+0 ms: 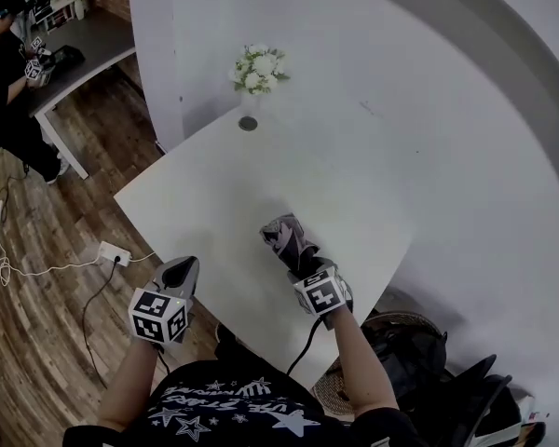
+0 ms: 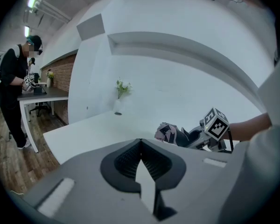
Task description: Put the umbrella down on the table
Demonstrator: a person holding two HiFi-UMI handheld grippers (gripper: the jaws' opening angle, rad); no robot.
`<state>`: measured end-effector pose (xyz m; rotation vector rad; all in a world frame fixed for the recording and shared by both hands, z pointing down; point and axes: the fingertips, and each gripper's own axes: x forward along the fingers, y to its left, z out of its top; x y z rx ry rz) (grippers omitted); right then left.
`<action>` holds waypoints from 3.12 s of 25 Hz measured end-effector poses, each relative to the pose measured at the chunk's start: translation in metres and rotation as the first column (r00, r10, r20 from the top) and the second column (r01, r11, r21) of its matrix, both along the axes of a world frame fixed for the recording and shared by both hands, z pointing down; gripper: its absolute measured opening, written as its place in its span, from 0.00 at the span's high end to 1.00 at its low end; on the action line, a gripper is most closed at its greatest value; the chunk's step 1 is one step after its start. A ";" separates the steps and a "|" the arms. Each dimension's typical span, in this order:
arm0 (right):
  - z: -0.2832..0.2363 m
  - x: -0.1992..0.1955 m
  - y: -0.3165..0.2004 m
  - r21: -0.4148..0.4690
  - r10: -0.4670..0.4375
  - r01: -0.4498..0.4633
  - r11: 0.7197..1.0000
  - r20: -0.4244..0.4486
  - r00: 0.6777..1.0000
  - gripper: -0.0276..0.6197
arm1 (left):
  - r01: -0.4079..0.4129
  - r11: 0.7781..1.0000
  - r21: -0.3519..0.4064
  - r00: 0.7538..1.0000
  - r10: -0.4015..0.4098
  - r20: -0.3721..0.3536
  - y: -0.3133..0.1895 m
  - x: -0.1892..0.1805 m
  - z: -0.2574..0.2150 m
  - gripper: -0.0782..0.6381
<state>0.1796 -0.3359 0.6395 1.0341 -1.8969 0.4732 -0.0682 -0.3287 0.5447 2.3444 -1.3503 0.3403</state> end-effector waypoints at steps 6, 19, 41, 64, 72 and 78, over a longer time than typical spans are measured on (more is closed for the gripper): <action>0.024 0.006 -0.012 -0.041 -0.058 0.055 0.998 -0.066 0.996 0.59 | 0.016 0.999 -0.029 1.000 -0.016 0.009 -0.016 0.006 0.010 0.89; 0.037 0.012 -0.032 -0.017 -0.067 0.066 0.998 -0.133 0.989 0.58 | -0.001 0.996 -0.091 0.999 0.004 0.037 -0.025 0.007 0.029 0.89; 0.004 0.020 -0.030 0.114 0.037 -0.028 0.993 -0.076 0.996 0.53 | -0.017 0.997 -0.069 1.000 0.017 0.003 0.005 -0.003 0.023 0.89; -0.094 -0.032 0.063 0.365 0.193 -0.221 0.904 0.113 0.975 0.94 | -0.044 0.997 0.065 0.999 0.046 -0.026 0.122 -0.033 -0.023 0.89; -0.107 -0.067 0.129 0.396 0.149 -0.189 0.898 0.131 0.980 0.94 | -0.035 0.997 0.061 0.999 0.038 -0.034 0.192 -0.052 -0.020 0.89; -0.108 -0.081 0.180 0.400 0.140 -0.183 0.898 0.136 0.981 0.94 | -0.043 0.998 0.054 0.999 0.044 -0.031 0.242 -0.060 -0.015 0.89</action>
